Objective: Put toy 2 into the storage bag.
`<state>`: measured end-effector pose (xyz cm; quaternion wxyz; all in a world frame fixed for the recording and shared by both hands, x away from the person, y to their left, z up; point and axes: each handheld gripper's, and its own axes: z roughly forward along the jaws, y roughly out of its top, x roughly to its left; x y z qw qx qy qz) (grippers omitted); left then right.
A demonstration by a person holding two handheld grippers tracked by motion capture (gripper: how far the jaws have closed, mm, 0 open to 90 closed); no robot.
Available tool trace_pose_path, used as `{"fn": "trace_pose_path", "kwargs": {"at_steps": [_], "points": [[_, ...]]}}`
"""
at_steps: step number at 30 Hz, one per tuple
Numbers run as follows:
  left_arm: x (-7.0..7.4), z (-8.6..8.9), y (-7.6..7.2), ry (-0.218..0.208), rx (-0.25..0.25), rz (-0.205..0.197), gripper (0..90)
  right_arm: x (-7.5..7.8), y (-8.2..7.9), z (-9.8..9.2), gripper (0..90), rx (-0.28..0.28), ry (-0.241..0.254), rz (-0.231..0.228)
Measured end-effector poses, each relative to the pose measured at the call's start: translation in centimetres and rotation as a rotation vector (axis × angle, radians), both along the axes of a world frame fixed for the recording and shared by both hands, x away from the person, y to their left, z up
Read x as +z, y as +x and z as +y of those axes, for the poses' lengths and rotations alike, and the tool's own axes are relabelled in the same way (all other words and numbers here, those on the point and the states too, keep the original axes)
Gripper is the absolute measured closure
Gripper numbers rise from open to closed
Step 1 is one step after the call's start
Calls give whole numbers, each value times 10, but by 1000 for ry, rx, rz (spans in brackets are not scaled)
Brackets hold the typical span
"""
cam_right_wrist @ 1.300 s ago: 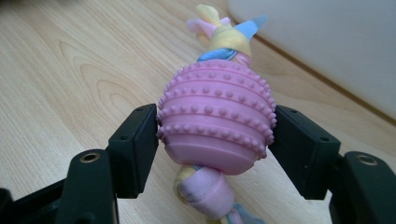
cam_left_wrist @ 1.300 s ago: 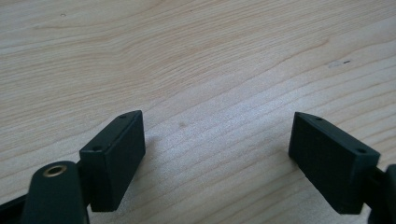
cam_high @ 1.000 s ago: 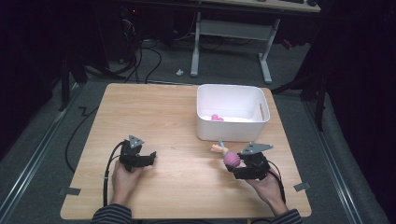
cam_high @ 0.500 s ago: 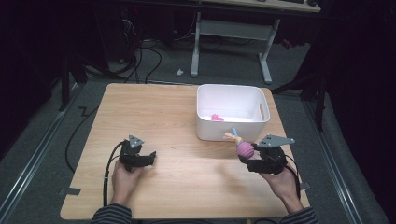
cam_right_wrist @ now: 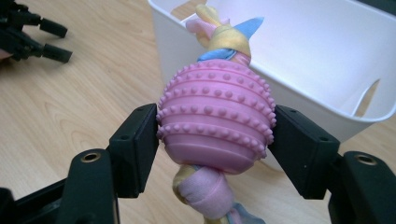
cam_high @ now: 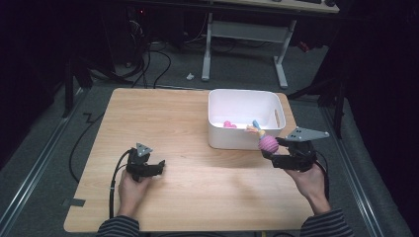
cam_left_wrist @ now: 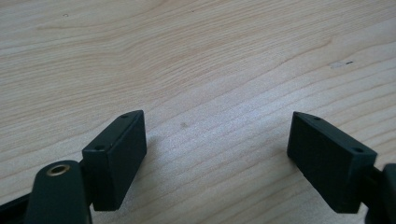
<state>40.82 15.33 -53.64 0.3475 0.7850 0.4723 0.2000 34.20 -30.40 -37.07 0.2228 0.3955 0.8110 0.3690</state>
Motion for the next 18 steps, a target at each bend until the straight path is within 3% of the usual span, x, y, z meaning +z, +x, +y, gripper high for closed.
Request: {"fn": "trace_pose_path", "kwargs": {"at_steps": [8, 18], "points": [[0, 0, 0, -1, 0, 0, 201, 20, 17, 0, 346, -11, -21, -27], [0, 0, 0, -1, 1, 0, 202, 35, 41, 4, 345, -9, -44, -29]]}}
